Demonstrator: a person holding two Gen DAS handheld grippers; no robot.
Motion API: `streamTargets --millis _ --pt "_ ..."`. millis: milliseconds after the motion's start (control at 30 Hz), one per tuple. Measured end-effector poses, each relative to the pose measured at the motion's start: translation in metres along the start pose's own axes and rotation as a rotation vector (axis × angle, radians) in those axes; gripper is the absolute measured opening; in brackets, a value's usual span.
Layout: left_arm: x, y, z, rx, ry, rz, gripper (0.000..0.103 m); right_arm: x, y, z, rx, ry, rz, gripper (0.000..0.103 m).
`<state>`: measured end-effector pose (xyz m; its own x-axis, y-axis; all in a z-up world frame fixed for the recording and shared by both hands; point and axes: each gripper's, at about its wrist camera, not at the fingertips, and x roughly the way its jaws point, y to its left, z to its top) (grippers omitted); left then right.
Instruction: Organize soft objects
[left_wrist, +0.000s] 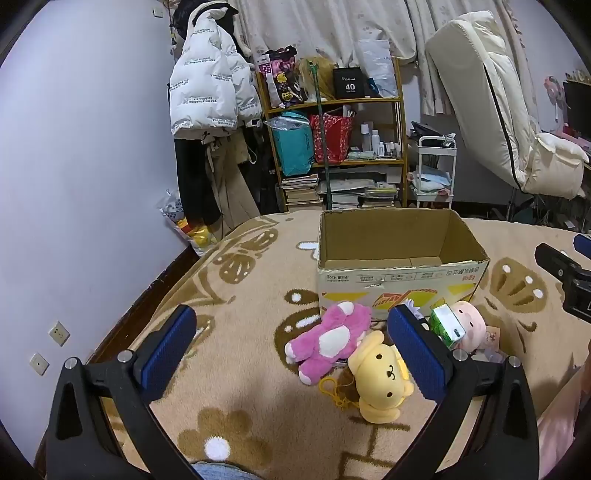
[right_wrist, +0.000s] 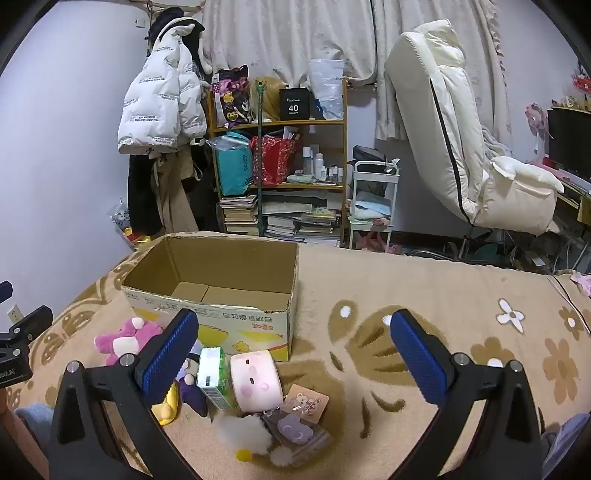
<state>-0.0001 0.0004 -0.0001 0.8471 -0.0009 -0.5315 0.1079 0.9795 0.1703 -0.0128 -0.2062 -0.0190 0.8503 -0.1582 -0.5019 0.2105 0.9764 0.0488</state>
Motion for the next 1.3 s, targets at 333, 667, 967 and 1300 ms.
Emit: streamTargets --millis 333,667,967,1300 --pt "0.0012 0.0007 0.0009 0.003 0.001 -0.008 0.102 0.0003 0.0009 0.0006 -0.006 0.002 -0.003 0.103" --pt "-0.0025 -0.0062 0.0002 0.013 -0.006 -0.005 0.102 -0.0022 0.0013 0.0013 -0.008 -0.004 -0.008 0.103" --pt "-0.0023 -0.0053 0.0001 0.012 -0.006 -0.006 0.102 -0.002 0.0011 0.0011 -0.008 -0.004 -0.007 0.103" --pt "-0.0027 -0.0045 0.001 0.002 -0.004 -0.01 0.102 -0.0016 0.0011 0.0008 -0.008 -0.005 -0.007 0.103"
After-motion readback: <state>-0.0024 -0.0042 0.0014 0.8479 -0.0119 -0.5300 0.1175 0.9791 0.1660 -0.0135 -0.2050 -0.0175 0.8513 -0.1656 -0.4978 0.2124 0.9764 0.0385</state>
